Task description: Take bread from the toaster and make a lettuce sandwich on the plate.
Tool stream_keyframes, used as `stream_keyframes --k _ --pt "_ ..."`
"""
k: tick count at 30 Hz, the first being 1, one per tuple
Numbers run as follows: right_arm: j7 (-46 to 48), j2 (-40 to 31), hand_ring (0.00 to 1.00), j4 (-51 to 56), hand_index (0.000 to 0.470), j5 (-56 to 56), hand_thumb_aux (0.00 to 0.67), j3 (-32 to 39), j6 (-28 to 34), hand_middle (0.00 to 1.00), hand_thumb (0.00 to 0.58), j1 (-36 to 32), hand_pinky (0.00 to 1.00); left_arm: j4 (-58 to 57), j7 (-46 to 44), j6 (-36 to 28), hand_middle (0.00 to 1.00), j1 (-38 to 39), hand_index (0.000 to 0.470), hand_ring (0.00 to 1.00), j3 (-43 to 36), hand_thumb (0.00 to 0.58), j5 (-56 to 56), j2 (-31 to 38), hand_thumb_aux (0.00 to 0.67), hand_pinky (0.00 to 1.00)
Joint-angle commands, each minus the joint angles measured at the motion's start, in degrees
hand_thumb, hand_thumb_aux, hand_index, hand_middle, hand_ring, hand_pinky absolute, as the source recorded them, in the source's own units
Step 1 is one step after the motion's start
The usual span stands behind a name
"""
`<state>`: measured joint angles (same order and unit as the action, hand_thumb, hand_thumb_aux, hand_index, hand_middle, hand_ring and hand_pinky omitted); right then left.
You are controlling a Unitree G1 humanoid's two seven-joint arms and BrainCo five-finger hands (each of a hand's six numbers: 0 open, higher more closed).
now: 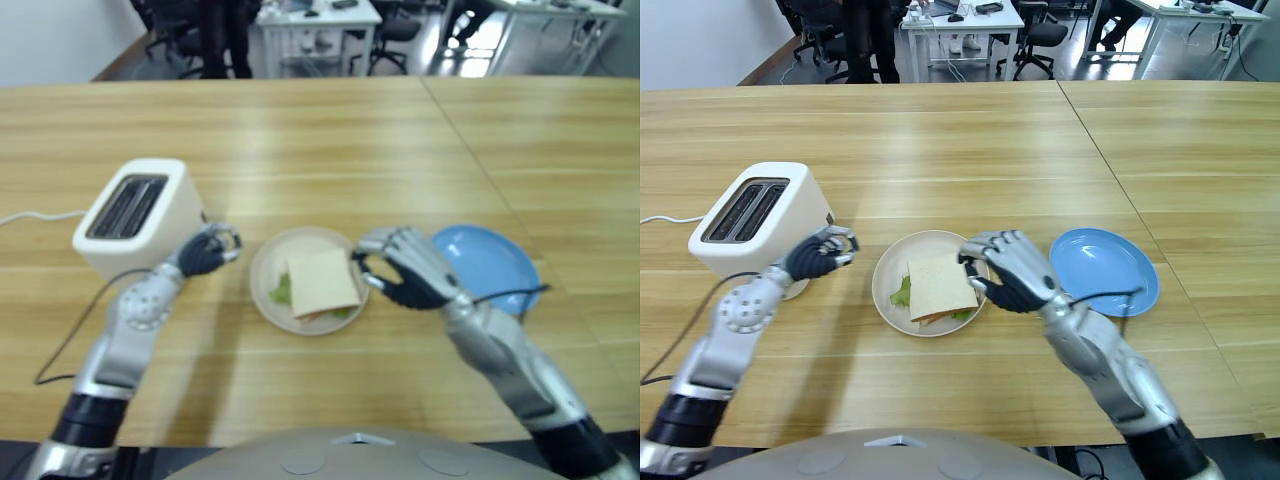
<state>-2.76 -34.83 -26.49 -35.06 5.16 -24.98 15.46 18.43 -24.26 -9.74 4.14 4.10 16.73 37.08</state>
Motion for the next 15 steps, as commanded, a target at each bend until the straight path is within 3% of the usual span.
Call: stream_keyframes --k 1,8,15 --pt "8.1 -1.9 1.00 2.0 0.460 1.9 0.670 0.2 3.4 1.00 0.580 4.7 1.00 5.6 -7.6 -4.0 1.00 4.6 0.460 1.00 -2.5 0.580 -1.2 3.2 0.670 1.00" --pt "22.9 -3.1 1.00 17.0 0.460 -2.9 0.670 13.4 7.8 1.00 0.580 6.1 1.00 7.4 -15.3 -5.5 1.00 11.7 0.460 1.00 -12.5 0.580 3.8 7.8 0.670 1.00" --pt "23.8 0.6 1.00 24.7 0.460 -6.4 0.670 19.7 8.7 1.00 0.580 -1.6 1.00 3.7 -17.6 -6.1 1.00 11.1 0.460 1.00 -21.9 0.580 8.1 6.3 0.670 1.00"
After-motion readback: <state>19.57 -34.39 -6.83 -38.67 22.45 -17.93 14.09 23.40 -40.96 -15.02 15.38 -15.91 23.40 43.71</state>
